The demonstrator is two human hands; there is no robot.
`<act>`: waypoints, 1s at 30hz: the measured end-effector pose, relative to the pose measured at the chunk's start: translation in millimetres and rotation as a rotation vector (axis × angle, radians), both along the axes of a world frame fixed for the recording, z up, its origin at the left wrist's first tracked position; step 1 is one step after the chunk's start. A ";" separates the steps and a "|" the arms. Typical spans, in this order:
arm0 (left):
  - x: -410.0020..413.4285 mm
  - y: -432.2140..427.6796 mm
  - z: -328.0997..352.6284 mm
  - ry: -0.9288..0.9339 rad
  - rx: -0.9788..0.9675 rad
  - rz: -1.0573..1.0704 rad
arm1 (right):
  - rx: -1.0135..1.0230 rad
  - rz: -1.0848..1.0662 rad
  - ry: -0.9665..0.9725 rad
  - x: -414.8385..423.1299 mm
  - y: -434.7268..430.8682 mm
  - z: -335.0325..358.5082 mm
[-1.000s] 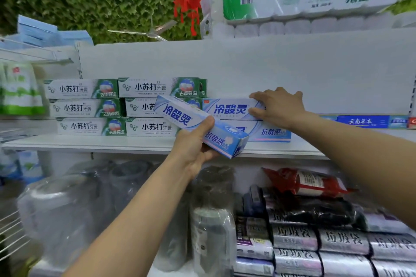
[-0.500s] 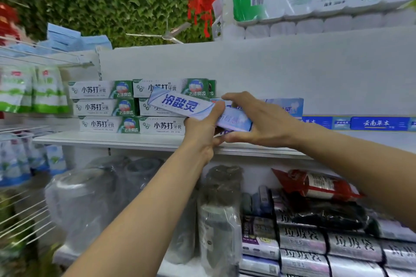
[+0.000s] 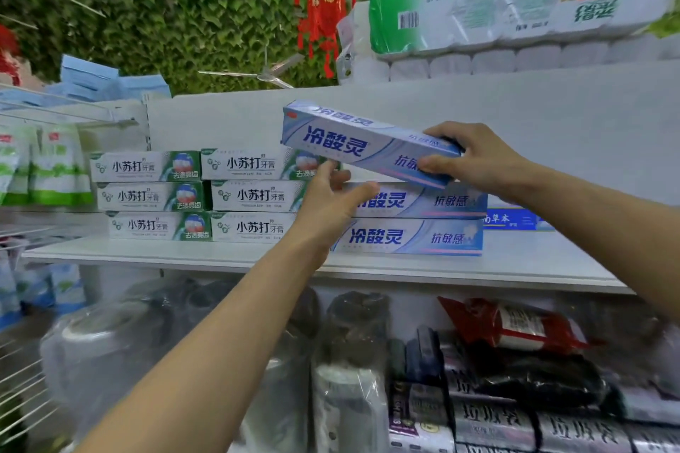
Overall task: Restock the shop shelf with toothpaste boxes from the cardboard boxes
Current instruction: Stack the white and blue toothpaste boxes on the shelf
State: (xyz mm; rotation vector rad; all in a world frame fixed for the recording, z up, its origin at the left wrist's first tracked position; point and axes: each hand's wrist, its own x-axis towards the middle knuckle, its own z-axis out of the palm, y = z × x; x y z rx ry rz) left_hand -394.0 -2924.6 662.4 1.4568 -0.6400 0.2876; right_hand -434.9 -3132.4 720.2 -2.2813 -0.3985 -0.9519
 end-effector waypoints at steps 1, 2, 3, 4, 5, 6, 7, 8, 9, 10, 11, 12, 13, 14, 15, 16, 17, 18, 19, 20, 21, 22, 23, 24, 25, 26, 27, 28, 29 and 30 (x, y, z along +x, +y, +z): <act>6.2 1.9 5.4 -0.027 0.027 0.072 | 0.017 0.004 -0.009 0.4 -5.3 7.7; 13.9 4.6 11.1 -0.036 0.022 0.133 | 0.031 0.008 -0.005 1.0 -11.1 15.4; 22.2 7.9 17.0 -0.035 -0.007 0.176 | 0.035 0.001 0.007 1.4 -17.5 22.9; 30.4 11.1 22.4 -0.040 -0.035 0.209 | 0.025 -0.018 0.030 2.6 -23.8 29.2; 37.4 13.5 26.6 -0.059 -0.041 0.240 | 0.007 -0.047 0.060 4.7 -30.3 34.5; 43.6 14.9 29.4 -0.093 -0.012 0.269 | -0.012 -0.076 0.092 7.8 -37.1 38.9; 48.9 15.0 31.6 -0.139 0.046 0.294 | -0.025 -0.099 0.124 10.8 -43.2 42.3; 53.7 14.5 33.2 -0.188 0.121 0.316 | -0.031 -0.113 0.155 14.3 -49.1 44.9; 57.2 12.9 34.9 -0.236 0.197 0.335 | -0.033 -0.120 0.182 17.7 -53.8 46.4; 60.9 10.8 36.3 -0.279 0.265 0.346 | -0.030 -0.123 0.205 21.4 -58.2 47.2; 64.5 8.1 37.6 -0.312 0.323 0.345 | -0.025 -0.122 0.229 24.7 -61.5 47.3; 67.3 5.1 39.2 -0.328 0.372 0.333 | -0.021 -0.120 0.254 28.3 -64.2 47.0; 69.7 2.5 40.7 -0.329 0.409 0.310 | -0.019 -0.117 0.278 32.0 -66.1 46.2; 72.3 -0.1 41.8 -0.321 0.440 0.285 | -0.016 -0.110 0.300 36.3 -67.5 45.0; 74.4 -2.3 42.9 -0.316 0.466 0.268 | -0.011 -0.105 0.319 40.7 -68.4 43.6; 76.2 -4.2 44.1 -0.310 0.494 0.262 | -0.006 -0.102 0.335 45.2 -69.4 42.1; 78.2 -6.1 45.6 -0.310 0.526 0.264 | -0.004 -0.102 0.350 49.3 -70.4 40.6; 80.0 -8.1 47.6 -0.310 0.567 0.271 | -0.006 -0.104 0.367 53.3 -72.0 39.1; 81.7 -10.0 49.8 -0.306 0.613 0.278 | -0.011 -0.109 0.385 56.6 -73.5 37.6; 83.0 -11.8 52.5 -0.291 0.654 0.283 | -0.015 -0.118 0.403 59.9 -75.3 36.4; 84.2 -13.7 55.1 -0.273 0.686 0.285 | -0.015 -0.131 0.417 62.6 -76.5 35.5; 85.2 -15.8 57.7 -0.252 0.711 0.283 | -0.012 -0.146 0.424 65.0 -77.6 34.9; 86.2 -17.8 60.1 -0.233 0.727 0.281 | -0.008 -0.159 0.424 67.2 -78.3 34.3; 86.8 -19.8 62.0 -0.214 0.738 0.278 | -0.005 -0.169 0.420 69.8 -79.0 33.7; 87.5 -21.7 63.4 -0.199 0.747 0.275 | 0.000 -0.177 0.413 72.2 -79.5 32.9; 88.1 -23.2 64.4 -0.189 0.760 0.274 | 0.007 -0.183 0.407 74.5 -79.7 31.9; 88.9 -24.5 65.0 -0.185 0.776 0.275 | 0.010 -0.187 0.400 76.1 -79.6 30.9; 89.4 -25.6 65.4 -0.183 0.795 0.278 | 0.010 -0.190 0.391 77.8 -79.6 30.1; 90.1 -26.3 65.7 -0.185 0.813 0.281 | 0.009 -0.197 0.379 79.3 -79.8 29.5; 90.6 -27.0 66.3 -0.186 0.832 0.284 | 0.008 -0.206 0.366 80.9 -79.9 29.0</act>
